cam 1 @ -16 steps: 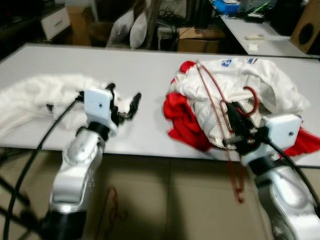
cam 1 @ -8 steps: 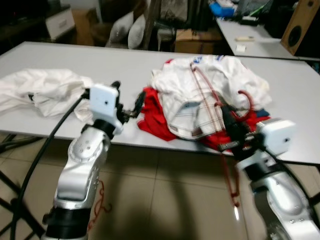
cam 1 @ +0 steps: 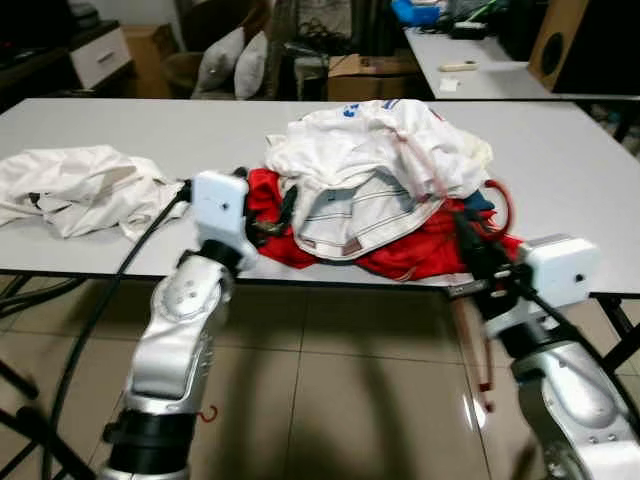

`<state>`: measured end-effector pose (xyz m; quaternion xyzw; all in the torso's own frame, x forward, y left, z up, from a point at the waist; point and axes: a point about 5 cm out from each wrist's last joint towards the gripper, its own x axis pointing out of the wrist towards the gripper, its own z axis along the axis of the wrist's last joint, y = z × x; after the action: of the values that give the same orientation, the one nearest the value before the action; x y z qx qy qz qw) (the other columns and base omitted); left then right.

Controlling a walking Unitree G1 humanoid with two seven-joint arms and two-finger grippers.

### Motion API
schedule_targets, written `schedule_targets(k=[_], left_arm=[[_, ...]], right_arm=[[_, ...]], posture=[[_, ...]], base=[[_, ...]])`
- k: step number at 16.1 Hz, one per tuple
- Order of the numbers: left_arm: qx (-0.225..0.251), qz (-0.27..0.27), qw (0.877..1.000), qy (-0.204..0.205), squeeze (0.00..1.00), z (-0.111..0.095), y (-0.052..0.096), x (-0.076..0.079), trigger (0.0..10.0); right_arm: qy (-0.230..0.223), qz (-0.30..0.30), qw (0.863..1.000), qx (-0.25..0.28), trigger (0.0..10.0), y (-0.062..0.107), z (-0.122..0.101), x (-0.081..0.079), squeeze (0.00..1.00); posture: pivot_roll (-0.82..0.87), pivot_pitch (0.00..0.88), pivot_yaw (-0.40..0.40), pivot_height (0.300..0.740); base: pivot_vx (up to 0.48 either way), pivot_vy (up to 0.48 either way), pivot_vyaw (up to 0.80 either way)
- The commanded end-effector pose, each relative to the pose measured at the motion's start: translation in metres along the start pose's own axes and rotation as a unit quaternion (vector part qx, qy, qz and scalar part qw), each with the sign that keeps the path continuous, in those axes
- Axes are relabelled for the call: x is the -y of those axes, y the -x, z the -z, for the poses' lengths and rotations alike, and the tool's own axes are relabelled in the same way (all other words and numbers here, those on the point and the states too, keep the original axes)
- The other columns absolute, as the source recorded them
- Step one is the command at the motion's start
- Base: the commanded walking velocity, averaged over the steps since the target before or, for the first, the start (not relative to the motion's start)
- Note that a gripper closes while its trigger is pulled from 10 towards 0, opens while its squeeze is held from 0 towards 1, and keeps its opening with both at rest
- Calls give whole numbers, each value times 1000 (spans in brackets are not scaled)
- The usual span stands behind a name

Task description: Hang hanger

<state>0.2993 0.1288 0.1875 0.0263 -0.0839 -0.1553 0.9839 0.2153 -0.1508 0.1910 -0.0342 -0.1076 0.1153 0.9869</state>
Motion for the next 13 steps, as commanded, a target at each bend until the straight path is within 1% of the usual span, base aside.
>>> schedule_targets(k=[1,2,3,6,7,9,11,13], left_arm=[[-18,-26,999,-7,0,5,1,-12,10000],[-16,-34,999,-13,0,5,1,-13,10000],[-19,-36,999,-14,0,6,0,-14,10000],[-13,-35,999,-22,0,4,-1,-15,10000],[-10,-29,999,-17,0,2,-2,-15,10000],[-12,-28,999,-10,0,2,-2,-14,10000],[-14,-30,999,-9,0,3,-4,-15,10000],[-13,-27,999,-10,0,3,-4,-15,10000]], right_arm=[[14,-6,1000,-7,10000,-4,-1,-4,0],[38,-8,999,-16,10000,-7,0,-4,0],[51,-15,999,-8,10000,-8,-2,-6,0],[38,-15,999,5,10000,-9,-5,-5,0],[20,-18,1000,5,10000,-8,-4,-5,0],[19,-13,1000,-2,10000,-8,-4,-5,0],[16,-9,1000,-5,10000,-7,-2,-4,0],[16,-9,1000,-1,10000,-8,-3,-5,0]], posture=[[-107,0,37,740],[-108,0,38,740],[-108,0,37,740],[-106,0,34,740],[-106,0,34,740],[-107,0,36,740],[-109,0,41,740],[-109,0,45,740]], base=[[0,0,0],[0,0,0],[0,0,0],[0,0,0],[0,0,0],[0,0,-788],[345,0,-800],[375,0,0]])
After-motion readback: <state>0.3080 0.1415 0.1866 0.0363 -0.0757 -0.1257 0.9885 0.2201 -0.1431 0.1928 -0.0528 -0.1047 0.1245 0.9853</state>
